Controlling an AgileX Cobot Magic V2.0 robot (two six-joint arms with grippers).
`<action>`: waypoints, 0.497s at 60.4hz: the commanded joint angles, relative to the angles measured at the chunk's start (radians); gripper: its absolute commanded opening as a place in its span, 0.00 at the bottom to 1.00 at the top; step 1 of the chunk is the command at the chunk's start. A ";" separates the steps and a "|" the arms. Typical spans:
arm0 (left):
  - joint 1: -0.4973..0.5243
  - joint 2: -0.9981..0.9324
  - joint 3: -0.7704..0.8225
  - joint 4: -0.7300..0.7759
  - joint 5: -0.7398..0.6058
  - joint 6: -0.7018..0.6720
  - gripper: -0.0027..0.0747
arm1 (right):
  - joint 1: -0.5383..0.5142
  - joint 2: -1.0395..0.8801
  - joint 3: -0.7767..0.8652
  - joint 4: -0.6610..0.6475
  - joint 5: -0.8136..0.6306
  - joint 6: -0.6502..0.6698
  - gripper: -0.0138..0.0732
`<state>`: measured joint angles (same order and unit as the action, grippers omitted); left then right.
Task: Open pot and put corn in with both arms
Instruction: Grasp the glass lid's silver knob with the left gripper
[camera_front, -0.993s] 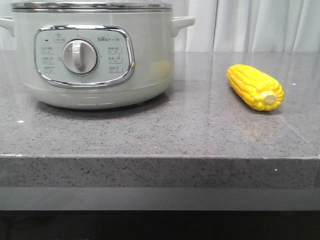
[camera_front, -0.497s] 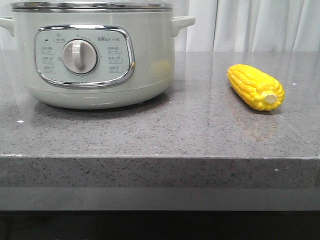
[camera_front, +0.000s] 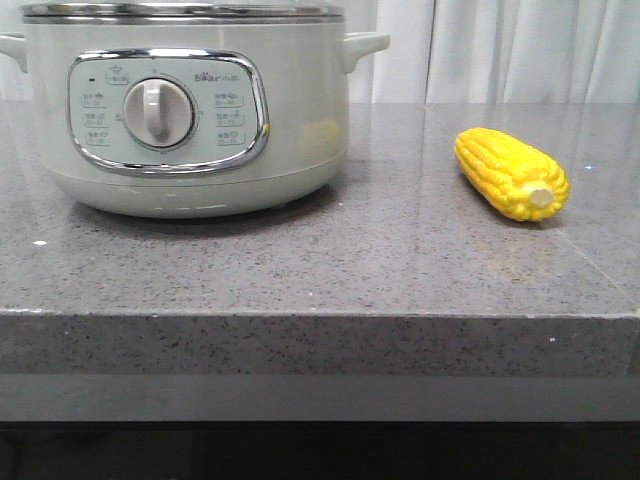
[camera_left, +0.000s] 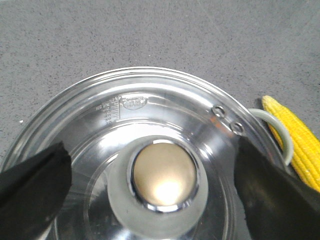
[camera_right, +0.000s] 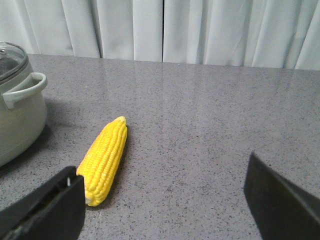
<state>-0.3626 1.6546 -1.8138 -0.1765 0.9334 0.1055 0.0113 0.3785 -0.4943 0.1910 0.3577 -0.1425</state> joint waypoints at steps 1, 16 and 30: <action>-0.007 -0.003 -0.056 -0.020 -0.036 -0.005 0.86 | -0.007 0.015 -0.030 -0.006 -0.072 -0.009 0.91; -0.007 0.031 -0.056 -0.025 -0.028 -0.005 0.82 | -0.007 0.015 -0.030 -0.006 -0.072 -0.009 0.91; -0.007 0.031 -0.056 -0.024 -0.028 -0.005 0.54 | -0.007 0.015 -0.030 -0.006 -0.074 -0.009 0.91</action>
<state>-0.3626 1.7295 -1.8339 -0.1859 0.9568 0.1055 0.0113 0.3785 -0.4943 0.1908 0.3577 -0.1425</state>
